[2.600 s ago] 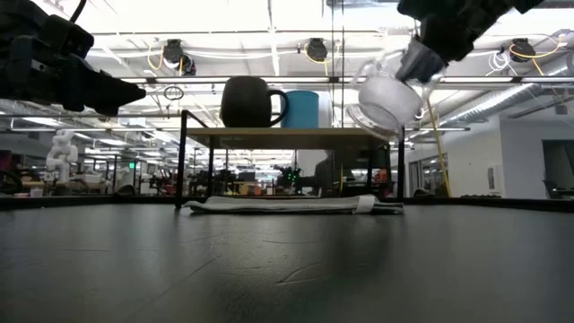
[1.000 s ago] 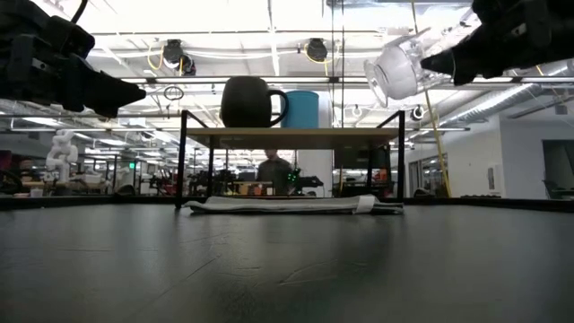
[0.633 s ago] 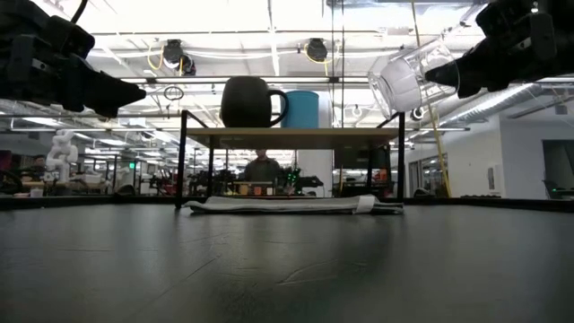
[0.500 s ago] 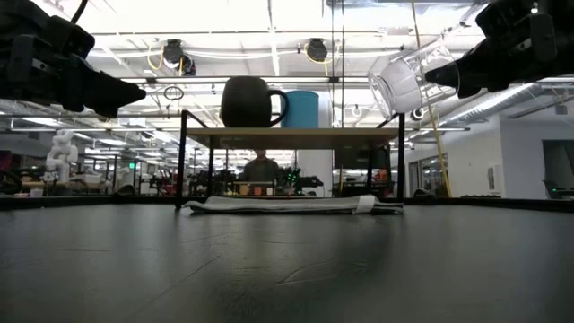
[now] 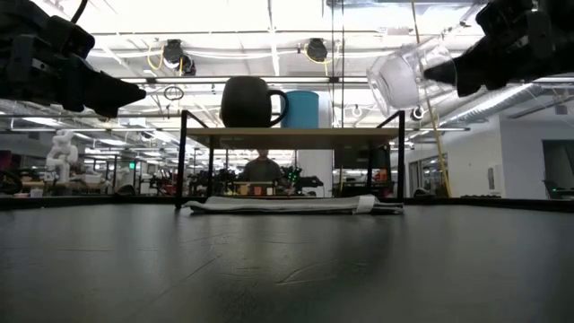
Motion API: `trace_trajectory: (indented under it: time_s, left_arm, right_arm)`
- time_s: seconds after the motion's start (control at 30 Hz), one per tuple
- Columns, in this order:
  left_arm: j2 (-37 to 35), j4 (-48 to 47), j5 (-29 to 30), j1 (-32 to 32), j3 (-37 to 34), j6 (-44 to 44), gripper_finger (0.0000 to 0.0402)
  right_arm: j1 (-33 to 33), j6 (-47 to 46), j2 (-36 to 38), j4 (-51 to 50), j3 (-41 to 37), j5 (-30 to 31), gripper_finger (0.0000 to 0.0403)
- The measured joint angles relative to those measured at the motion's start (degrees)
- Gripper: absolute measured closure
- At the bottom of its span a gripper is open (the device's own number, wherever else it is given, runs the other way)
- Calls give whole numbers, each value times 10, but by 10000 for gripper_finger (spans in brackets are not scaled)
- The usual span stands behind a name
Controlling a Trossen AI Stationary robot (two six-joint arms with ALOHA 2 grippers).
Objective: Stack small to large cups/mugs on shelf
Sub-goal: Put the transparent mug on the shelf
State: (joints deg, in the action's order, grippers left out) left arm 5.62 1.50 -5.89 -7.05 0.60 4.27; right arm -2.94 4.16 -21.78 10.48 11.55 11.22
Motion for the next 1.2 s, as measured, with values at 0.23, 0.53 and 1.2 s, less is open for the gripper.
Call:
trace_trajectory:
  time_s: [0.23, 0.53, 1.2]
  left_arm:
    - [0, 0, 0, 0, 0, 1, 293]
    - [0, 0, 0, 0, 0, 0, 293]
    - [0, 0, 0, 0, 0, 13, 293]
  right_arm:
    - [24, 38, 0, 63, 0, 21, 403]
    - [77, 81, 0, 142, 0, 21, 403]
    - [213, 102, -2, 24, 128, -89, 403]
